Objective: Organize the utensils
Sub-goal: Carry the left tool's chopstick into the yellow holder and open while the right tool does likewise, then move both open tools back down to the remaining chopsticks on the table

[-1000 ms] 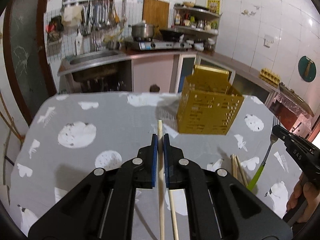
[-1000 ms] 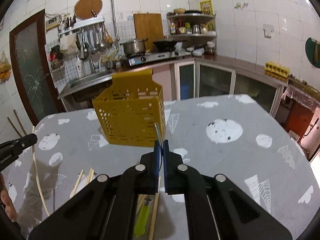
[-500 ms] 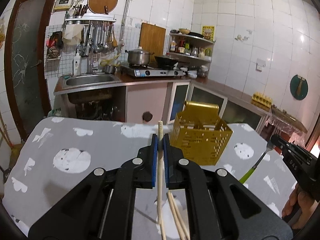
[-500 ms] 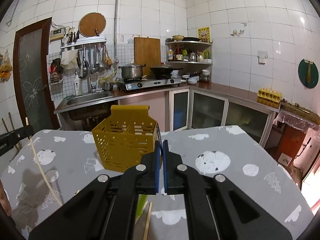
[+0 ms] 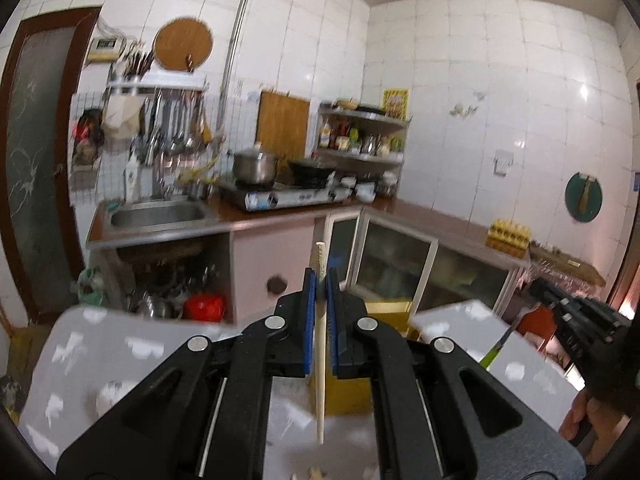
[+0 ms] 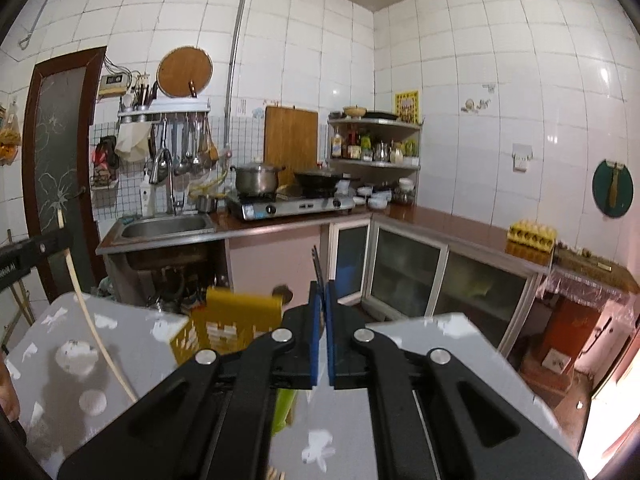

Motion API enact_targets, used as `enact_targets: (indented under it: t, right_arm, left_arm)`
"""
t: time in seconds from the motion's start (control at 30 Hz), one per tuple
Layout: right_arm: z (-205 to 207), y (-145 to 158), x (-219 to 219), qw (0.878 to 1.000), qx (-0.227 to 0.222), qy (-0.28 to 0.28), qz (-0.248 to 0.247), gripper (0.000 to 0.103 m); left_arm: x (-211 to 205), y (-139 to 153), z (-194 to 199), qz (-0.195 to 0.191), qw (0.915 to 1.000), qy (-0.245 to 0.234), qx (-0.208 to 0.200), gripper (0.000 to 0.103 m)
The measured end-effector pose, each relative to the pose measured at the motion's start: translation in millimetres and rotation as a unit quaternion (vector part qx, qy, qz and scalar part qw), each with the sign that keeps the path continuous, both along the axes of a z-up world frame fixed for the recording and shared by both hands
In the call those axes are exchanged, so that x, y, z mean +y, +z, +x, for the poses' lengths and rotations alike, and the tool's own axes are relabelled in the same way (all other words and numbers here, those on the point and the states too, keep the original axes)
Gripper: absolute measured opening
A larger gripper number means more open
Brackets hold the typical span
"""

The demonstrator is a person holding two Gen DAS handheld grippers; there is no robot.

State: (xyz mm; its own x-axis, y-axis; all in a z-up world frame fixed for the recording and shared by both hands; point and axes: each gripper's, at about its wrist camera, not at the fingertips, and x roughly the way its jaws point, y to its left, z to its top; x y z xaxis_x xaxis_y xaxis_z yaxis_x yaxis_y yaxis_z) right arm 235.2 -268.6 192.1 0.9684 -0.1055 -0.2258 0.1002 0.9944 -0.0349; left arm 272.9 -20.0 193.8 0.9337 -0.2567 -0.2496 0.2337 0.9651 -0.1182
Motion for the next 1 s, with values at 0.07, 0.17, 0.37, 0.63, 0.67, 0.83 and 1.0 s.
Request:
enact_targets:
  t: [0.07,0.17,0.37,0.63,0.67,0.83,1.0]
  right_arm:
    - [11.9,11.6,3.1,1.0,-0.006,-0.001,-0.007,0.003]
    - [34.0,22.9,5.2,1.0,-0.005,-0.001,-0.012,0.003]
    - [76.9,14.8,7.1,1.0,0.013,-0.003,-0.019,0.002]
    - [117.4,-40.6,10.7,0.997,0.077,0.015,-0.026,0.002]
    - [119.8,-46.5,11.9,0.996,0.086,0.017,-0.028,0.003]
    - [119.1,-61.1,9.2,0.992,0.122,0.018,-0.01,0.006]
    - [96.0,-54.5,-3.2,0.992,0.123,-0.001,0.01,0.061]
  left_arm:
    - [-7.3,16.4,6.8,-0.002,0.9998,-0.003,-0.018,0.004]
    - [-17.8,33.3,29.6,-0.018,0.9994,-0.008,-0.03,0.004]
    - [-49.4,13.1,81.9,0.002,0.9993,-0.008,-0.037,0.004]
    - [-60.2,-63.5,133.8,0.016,0.9992,-0.006,0.037,0.005]
    - [-57.6,-68.9,133.5,0.017,0.9988,-0.006,0.044,0.005]
    - [-41.4,-67.6,113.7,0.027,0.9979,0.006,0.059,0.036]
    - [-19.7,-42.6,66.0,0.035,0.9982,0.033,0.037,0.07]
